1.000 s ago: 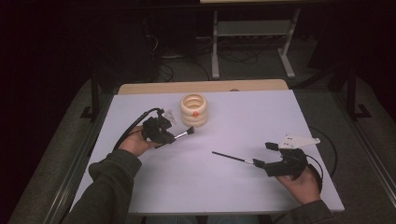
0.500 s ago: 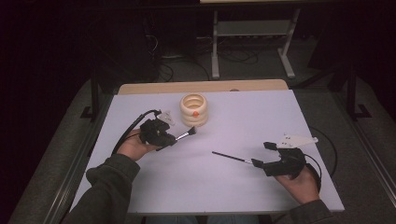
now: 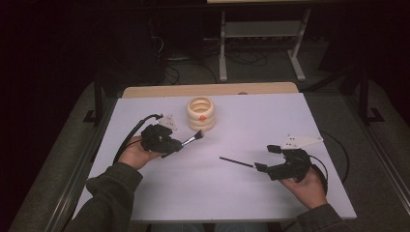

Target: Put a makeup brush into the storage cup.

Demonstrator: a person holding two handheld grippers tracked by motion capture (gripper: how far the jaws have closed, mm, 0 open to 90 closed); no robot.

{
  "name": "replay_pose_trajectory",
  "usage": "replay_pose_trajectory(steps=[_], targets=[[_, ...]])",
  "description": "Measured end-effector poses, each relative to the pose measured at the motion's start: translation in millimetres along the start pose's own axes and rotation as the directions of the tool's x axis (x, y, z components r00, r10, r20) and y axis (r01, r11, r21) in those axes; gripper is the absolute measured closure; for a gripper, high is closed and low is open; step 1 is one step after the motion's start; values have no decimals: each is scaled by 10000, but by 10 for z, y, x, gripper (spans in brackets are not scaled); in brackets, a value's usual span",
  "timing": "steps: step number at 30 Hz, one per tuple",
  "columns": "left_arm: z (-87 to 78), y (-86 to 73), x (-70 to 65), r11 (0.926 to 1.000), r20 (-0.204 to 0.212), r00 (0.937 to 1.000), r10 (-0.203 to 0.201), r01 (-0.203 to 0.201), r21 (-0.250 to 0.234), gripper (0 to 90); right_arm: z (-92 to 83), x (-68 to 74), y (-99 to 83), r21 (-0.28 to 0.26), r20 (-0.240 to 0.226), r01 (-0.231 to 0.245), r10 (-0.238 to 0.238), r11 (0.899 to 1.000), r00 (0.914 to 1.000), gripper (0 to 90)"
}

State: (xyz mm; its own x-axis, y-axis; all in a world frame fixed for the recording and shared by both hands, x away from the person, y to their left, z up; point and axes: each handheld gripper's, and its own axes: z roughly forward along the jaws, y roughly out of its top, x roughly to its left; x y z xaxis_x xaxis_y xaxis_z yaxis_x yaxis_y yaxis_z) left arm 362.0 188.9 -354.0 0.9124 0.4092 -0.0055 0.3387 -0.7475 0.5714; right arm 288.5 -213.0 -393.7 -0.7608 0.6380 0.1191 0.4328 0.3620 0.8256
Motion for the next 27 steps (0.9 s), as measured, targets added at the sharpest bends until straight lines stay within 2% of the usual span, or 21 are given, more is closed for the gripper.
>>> replay_pose_trajectory(steps=[7, 9, 10, 14, 15, 16, 18, 20, 21, 22, 23, 24, 27], targets=[[-27, -47, -61, 9987, 284, 9995, -155, 169, -490, 793, 15, 44, 149, -54, -230, 193, -194, 9998, 9995, 175], [-33, -55, -62, 9984, 280, 9996, -76, 91, -563, 793, 25, 61, 195, -84, -329, 244, -246, 9997, 9992, 176], [-38, -74, -87, 9965, 363, 9990, -265, 293, -787, 793, 33, 70, 217, -97, -375, 286, -290, 9995, 9989, 176], [-45, -97, -101, 9943, 437, 9988, -234, 277, -1026, 793, 65, 99, 283, -126, -549, 328, -334, 9994, 9979, 178], [-36, -116, -110, 9937, 498, 9980, -397, 447, -1028, 793, 104, 114, 329, -156, -679, 416, -426, 9990, 9968, 178], [-37, -120, -109, 9944, 473, 9984, -294, 340, -1004, 793, 124, 129, 353, -130, -730, 436, -444, 9990, 9963, 178], [-32, -129, -119, 9929, 538, 9979, -363, 421, -1111, 793, 146, 141, 377, -128, -768, 512, -520, 9986, 9957, 178], [-21, -148, -141, 9934, 523, 9984, -211, 268, -1113, 793, 205, 182, 442, -97, -893, 684, -690, 9976, 9936, 186], [-9, -156, -164, 9913, 545, 9979, -342, 408, -1248, 793, 220, 194, 461, -102, -948, 720, -726, 9974, 9928, 189], [-8, -161, -166, 9918, 560, 9982, -211, 279, -1245, 793, 236, 204, 478, -110, -1005, 735, -743, 9972, 9922, 189], [2, -166, -193, 9895, 606, 9974, -390, 469, -1366, 793, 253, 211, 495, -122, -1013, 790, -798, 9968, 9916, 189], [4, -165, -200, 9896, 576, 9980, -259, 338, -1399, 793, 268, 216, 510, -120, -1068, 800, -809, 9967, 9910, 189], [10, -163, -238, 9865, 663, 9975, -227, 331, -1602, 793, 316, 231, 544, -183, -1242, 814, -831, 9965, 9888, 189]])
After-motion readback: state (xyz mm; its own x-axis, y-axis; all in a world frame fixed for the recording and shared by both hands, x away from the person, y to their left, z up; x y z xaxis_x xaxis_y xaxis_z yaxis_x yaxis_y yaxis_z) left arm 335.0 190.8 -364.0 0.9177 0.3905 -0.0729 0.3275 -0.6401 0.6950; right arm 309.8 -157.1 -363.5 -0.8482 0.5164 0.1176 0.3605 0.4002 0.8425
